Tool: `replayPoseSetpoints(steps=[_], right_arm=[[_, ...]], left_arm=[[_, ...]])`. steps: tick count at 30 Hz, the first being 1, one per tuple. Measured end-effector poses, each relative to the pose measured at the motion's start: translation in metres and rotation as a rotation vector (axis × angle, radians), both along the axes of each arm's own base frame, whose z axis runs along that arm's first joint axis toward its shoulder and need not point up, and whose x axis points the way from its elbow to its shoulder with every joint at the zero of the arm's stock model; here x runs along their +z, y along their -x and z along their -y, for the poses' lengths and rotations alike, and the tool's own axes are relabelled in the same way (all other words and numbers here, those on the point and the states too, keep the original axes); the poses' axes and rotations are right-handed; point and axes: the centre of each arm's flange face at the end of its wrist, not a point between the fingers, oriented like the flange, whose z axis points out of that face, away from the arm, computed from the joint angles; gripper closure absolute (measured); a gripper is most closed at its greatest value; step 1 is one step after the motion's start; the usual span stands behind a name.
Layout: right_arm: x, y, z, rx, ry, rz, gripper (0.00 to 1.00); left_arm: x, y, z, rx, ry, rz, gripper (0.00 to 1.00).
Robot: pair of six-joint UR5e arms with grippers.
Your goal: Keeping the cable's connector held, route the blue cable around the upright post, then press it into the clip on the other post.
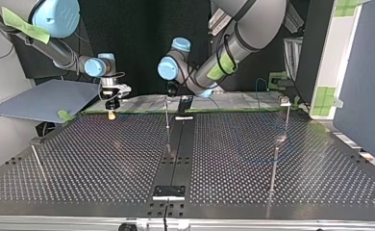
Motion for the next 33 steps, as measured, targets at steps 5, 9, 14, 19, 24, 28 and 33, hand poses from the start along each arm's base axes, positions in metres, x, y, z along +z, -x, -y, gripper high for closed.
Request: replayPoseSetpoints(steps=[5, 9, 14, 19, 24, 28, 33], right_arm=[[0.0, 0.0, 0.0, 0.0, 0.001, 0.0, 1.0], [0.0, 0.0, 0.0, 0.0, 0.002, 0.001, 1.0], [0.0, 0.0, 0.0, 0.0, 0.002, 0.005, 1.0], [-0.001, 0.0, 0.0, 0.0, 0.001, 0.007, 1.0], [0.0, 0.0, 0.0, 0.001, 0.003, 0.01, 1.0], [0.0, 0.002, 0.001, -0.002, 0.002, 0.012, 1.0], [-0.001, 0.003, 0.002, -0.004, 0.001, 0.012, 1.0]], left_arm=[[0.002, 0.007, 0.011, -0.042, 0.016, 0.01, 0.0], [0.002, 0.011, 0.018, -0.079, 0.03, 0.009, 0.0], [0.002, 0.013, 0.021, -0.093, 0.043, 0.002, 0.0], [0.002, 0.013, 0.021, -0.09, 0.049, -0.001, 0.0], [0.002, 0.015, 0.021, -0.082, 0.048, -0.004, 0.0], [0.001, 0.017, 0.02, -0.065, 0.041, -0.008, 0.0], [-0.001, 0.02, 0.016, -0.035, 0.022, -0.03, 0.0]])
